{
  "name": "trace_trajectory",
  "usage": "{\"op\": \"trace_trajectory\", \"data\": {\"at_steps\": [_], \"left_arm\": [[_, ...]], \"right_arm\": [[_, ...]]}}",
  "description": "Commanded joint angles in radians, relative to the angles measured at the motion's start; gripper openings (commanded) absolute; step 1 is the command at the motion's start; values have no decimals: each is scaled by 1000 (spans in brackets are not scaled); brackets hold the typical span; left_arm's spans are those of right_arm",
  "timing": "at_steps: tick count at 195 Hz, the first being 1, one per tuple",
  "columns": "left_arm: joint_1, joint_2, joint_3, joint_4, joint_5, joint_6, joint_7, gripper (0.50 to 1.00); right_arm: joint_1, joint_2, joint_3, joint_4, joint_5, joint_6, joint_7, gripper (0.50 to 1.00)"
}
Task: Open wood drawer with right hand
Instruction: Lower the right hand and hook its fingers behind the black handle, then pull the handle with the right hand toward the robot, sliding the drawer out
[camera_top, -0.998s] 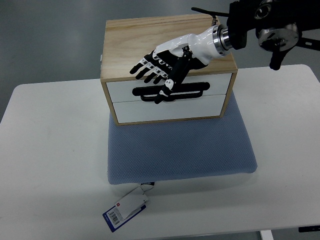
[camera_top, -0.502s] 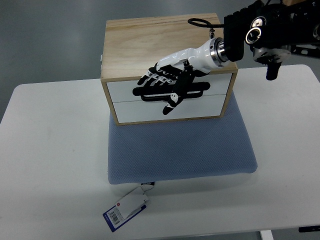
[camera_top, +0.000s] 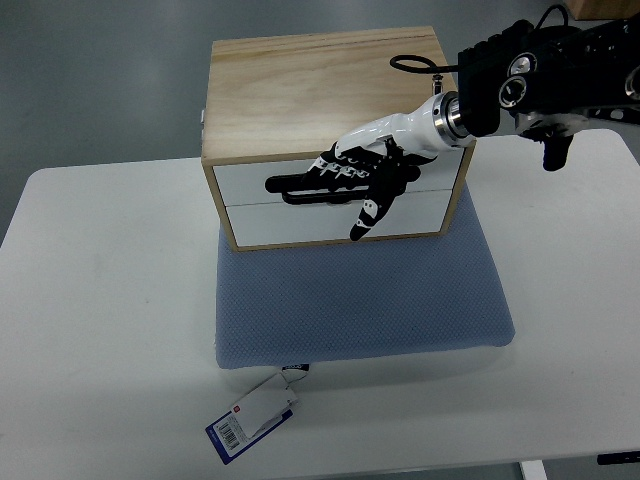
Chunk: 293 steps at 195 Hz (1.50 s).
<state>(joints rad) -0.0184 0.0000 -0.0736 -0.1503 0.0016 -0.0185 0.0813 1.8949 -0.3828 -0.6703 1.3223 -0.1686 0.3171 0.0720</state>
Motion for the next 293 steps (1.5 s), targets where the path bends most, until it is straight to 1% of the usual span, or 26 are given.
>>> {"op": "trace_trajectory", "data": {"at_steps": [1, 67, 118, 119, 131, 173, 221, 249, 252, 272, 273, 293], "left_arm": [[0, 0, 0, 0, 0, 0, 0, 1000], [0, 0, 0, 0, 0, 0, 0, 1000], [0, 0, 0, 0, 0, 0, 0, 1000], [0, 0, 0, 0, 0, 0, 0, 1000], [0, 0, 0, 0, 0, 0, 0, 1000], [0, 0, 0, 0, 0, 0, 0, 1000], [0, 0, 0, 0, 0, -1, 0, 1000], [0, 0, 0, 0, 0, 0, 0, 1000], [0, 0, 0, 0, 0, 0, 0, 1000], [0, 0, 0, 0, 0, 0, 0, 1000], [0, 0, 0, 0, 0, 0, 0, 1000], [0, 0, 0, 0, 0, -1, 0, 1000]], "right_arm": [[0, -4, -5, 0, 0, 2, 0, 928], [0, -10, -12, 2, 0, 17, 0, 928], [4, -15, -21, 31, 0, 26, 0, 928], [4, -18, -26, 46, 0, 30, 0, 928], [12, -19, -32, 64, 0, 30, 0, 928], [21, -38, -34, 87, -2, 31, 0, 928], [50, -74, -35, 129, -3, 72, 0, 928], [58, -79, -35, 140, -12, 89, 2, 928], [62, -94, -35, 149, -14, 102, 2, 928], [62, -102, -35, 160, -14, 109, 2, 928], [64, -103, -37, 166, -16, 118, 3, 928], [64, -105, -49, 170, -16, 122, 3, 928]]}}
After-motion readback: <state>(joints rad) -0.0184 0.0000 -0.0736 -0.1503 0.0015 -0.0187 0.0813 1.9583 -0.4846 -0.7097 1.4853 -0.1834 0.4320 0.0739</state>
